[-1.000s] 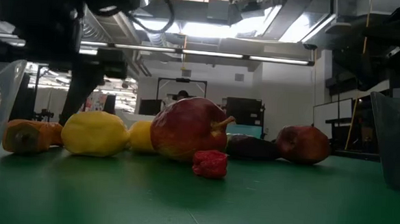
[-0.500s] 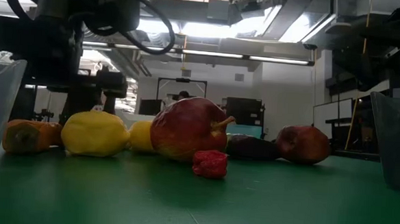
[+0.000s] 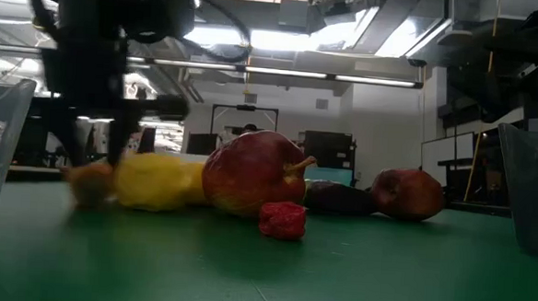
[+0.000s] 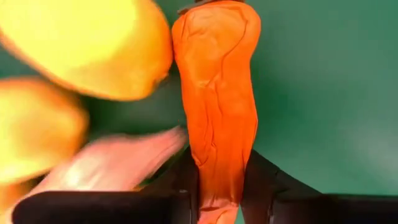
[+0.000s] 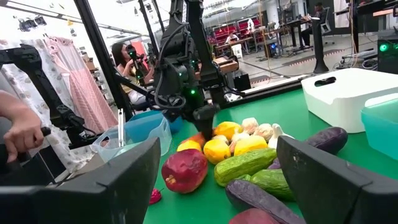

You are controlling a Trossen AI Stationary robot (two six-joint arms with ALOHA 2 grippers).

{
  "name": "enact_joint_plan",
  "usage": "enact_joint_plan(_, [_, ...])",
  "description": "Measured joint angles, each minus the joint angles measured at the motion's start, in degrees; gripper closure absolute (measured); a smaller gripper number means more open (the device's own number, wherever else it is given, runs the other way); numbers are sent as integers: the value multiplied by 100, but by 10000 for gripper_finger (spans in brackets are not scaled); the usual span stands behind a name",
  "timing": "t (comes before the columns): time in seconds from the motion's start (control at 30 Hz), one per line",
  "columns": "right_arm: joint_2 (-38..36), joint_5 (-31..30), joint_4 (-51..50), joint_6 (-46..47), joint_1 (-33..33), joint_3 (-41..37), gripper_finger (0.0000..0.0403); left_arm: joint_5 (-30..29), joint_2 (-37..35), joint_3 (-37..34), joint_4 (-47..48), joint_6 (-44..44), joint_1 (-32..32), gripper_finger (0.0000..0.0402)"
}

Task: Sort produce into baskets
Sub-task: Put the orange chili pepper into the blue bin

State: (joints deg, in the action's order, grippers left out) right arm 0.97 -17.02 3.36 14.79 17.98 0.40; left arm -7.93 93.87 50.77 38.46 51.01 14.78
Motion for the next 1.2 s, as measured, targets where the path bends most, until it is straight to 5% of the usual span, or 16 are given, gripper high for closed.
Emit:
enact_joint_plan(0.3, [0, -7, 0, -2, 0, 0, 81, -1102, -334, 616, 477, -1552, 7, 308])
enact_joint_plan(0.57, [2, -9, -2, -4, -2, 2, 81, -1484, -998, 1449, 1765, -5395, 119, 313])
enact_joint_plan(0.97, [2, -9, -2, -6, -2, 0, 81, -319, -1701, 1647, 2846, -10394, 1331, 305])
enact_joint_plan(1.2, [2, -42, -2, -7, -2, 0, 81, 757, -1694, 1645, 2929, -12130, 2570, 304])
